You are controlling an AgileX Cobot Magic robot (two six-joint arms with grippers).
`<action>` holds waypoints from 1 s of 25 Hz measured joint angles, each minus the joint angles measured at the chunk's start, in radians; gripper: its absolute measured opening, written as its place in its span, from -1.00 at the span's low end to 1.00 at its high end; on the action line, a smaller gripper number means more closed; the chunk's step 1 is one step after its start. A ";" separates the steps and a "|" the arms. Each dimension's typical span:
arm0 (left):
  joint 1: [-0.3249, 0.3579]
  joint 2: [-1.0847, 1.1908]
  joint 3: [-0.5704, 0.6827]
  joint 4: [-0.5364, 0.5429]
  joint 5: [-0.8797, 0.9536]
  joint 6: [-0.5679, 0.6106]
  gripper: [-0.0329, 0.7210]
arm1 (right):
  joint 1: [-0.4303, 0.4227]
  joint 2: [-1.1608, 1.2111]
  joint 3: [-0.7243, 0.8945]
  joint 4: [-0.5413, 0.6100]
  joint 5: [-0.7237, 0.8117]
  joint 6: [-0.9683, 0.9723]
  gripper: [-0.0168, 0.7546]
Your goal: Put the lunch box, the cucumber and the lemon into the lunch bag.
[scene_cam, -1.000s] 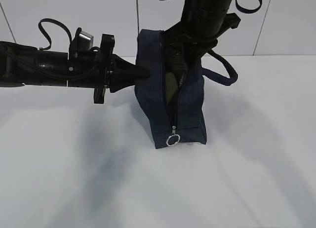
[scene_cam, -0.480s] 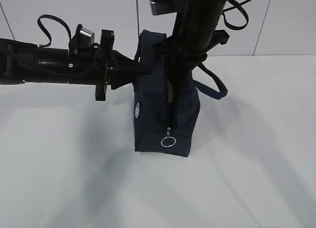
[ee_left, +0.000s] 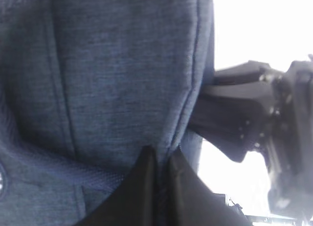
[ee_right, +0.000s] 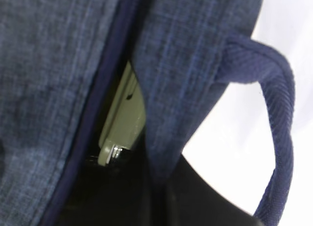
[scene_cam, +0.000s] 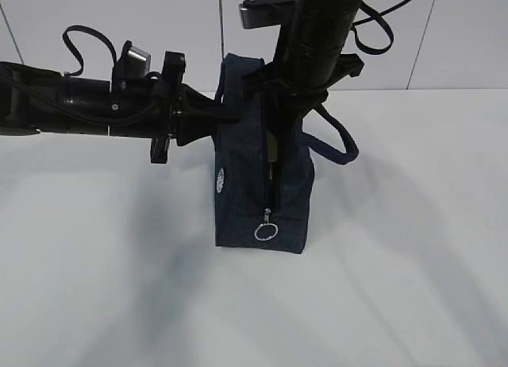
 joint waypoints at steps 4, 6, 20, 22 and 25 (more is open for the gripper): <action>0.000 0.000 0.000 0.014 -0.002 0.000 -0.88 | 0.000 0.002 0.000 -0.002 -0.014 0.002 -0.94; 0.000 0.000 0.000 0.016 -0.003 0.000 -0.88 | 0.000 0.002 0.000 -0.002 -0.026 0.002 -0.87; 0.000 0.000 0.000 0.047 -0.005 0.000 -0.87 | 0.000 0.003 -0.089 0.007 -0.001 -0.013 0.37; 0.000 0.000 0.000 0.066 -0.003 0.000 -0.86 | 0.000 0.003 -0.137 0.007 0.003 -0.013 0.26; 0.000 0.000 0.000 0.072 0.015 0.000 -0.84 | 0.000 0.003 -0.198 0.015 0.006 -0.013 0.16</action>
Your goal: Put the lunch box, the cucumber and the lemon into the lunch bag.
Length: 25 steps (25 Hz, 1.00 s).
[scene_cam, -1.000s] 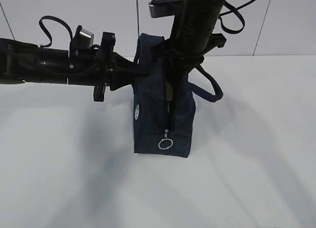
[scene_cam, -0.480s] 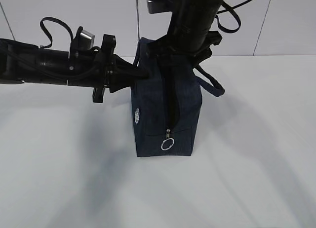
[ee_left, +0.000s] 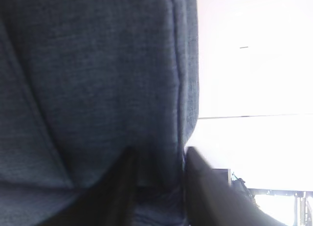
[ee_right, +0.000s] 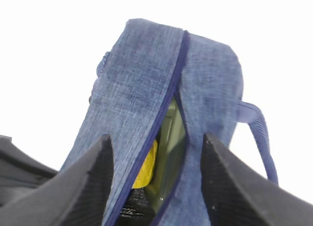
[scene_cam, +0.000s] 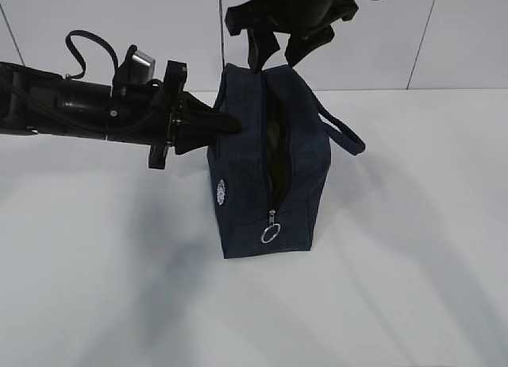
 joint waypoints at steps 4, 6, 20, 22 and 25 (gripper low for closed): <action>0.000 0.000 -0.001 0.009 0.022 0.000 -0.69 | 0.000 -0.034 -0.015 0.002 0.006 -0.003 0.14; 0.000 0.000 -0.003 0.013 0.032 0.000 -0.53 | 0.000 -0.068 -0.015 0.002 0.008 -0.010 0.14; 0.006 0.000 -0.118 0.132 0.105 -0.041 -0.01 | 0.000 -0.392 0.176 -0.015 0.012 -0.021 0.03; 0.016 0.000 -0.148 0.197 0.114 -0.072 -0.01 | 0.000 -0.453 0.261 -0.043 0.012 -0.021 -0.05; 0.027 0.000 -0.201 0.314 0.119 -0.142 -0.01 | 0.000 -0.543 0.392 -0.062 -0.003 -0.021 -0.12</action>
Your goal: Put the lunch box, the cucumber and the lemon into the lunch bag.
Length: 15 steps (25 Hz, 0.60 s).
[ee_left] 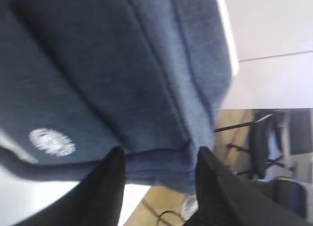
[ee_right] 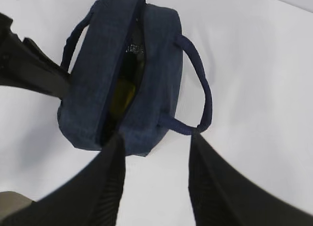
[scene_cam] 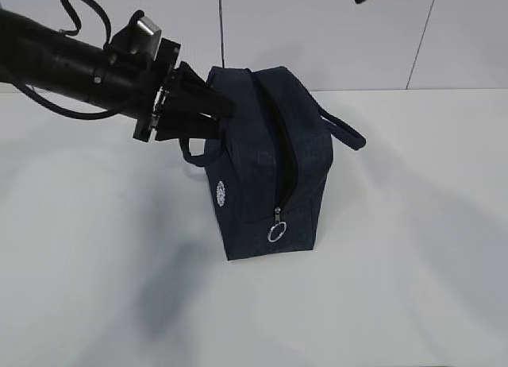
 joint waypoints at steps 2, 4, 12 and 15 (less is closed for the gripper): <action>0.007 0.000 -0.043 0.092 0.004 -0.059 -0.01 | 0.000 -0.062 0.106 -0.002 -0.060 0.000 -0.15; 0.011 0.000 -0.092 0.186 0.011 -0.117 -0.01 | 0.000 -0.129 0.215 -0.002 -0.136 0.000 -0.16; 0.016 -0.020 -0.204 0.446 0.026 -0.305 -0.07 | 0.000 -0.383 0.673 -0.004 -0.538 -0.001 -0.16; 0.016 -0.069 -0.208 0.540 0.032 -0.353 -0.14 | 0.000 -0.451 0.801 -0.004 -0.691 -0.001 -0.17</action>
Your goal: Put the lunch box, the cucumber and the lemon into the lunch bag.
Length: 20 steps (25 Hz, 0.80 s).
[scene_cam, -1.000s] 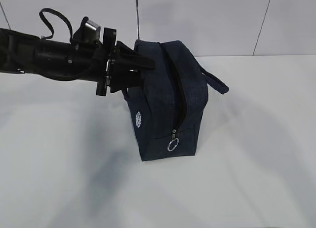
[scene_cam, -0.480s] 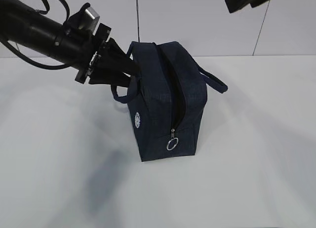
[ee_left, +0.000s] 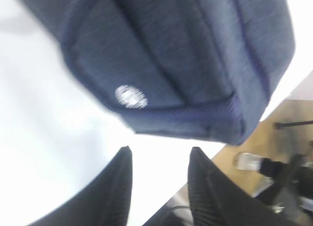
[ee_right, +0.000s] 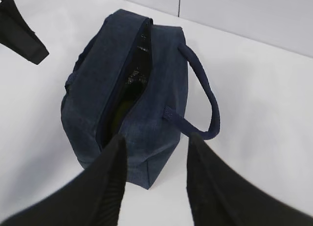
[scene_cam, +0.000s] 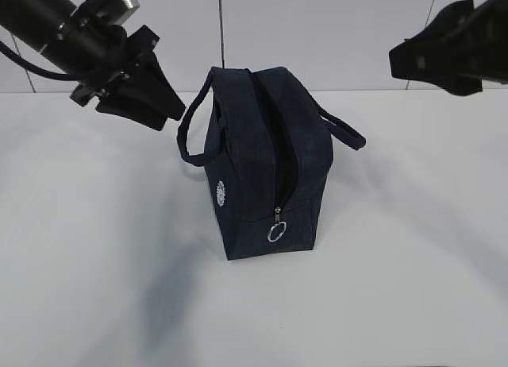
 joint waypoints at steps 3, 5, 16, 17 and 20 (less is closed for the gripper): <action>0.000 -0.058 0.000 0.122 0.013 -0.057 -0.21 | 0.000 -0.046 0.114 0.000 -0.153 0.000 -0.17; -0.002 -0.100 0.000 0.190 0.016 -0.096 -0.23 | 0.000 -0.057 0.192 0.000 -0.259 0.000 -0.18; -0.038 -0.342 0.000 0.273 0.040 -0.214 -0.27 | 0.000 -0.058 0.529 0.000 -0.671 0.010 -0.19; -0.038 -0.355 0.000 0.273 0.040 -0.216 -0.27 | 0.000 -0.047 0.536 0.000 -0.686 0.012 -0.19; -0.054 -0.378 0.000 0.274 0.041 -0.206 -0.27 | 0.000 0.004 0.541 0.000 -0.724 0.013 -0.19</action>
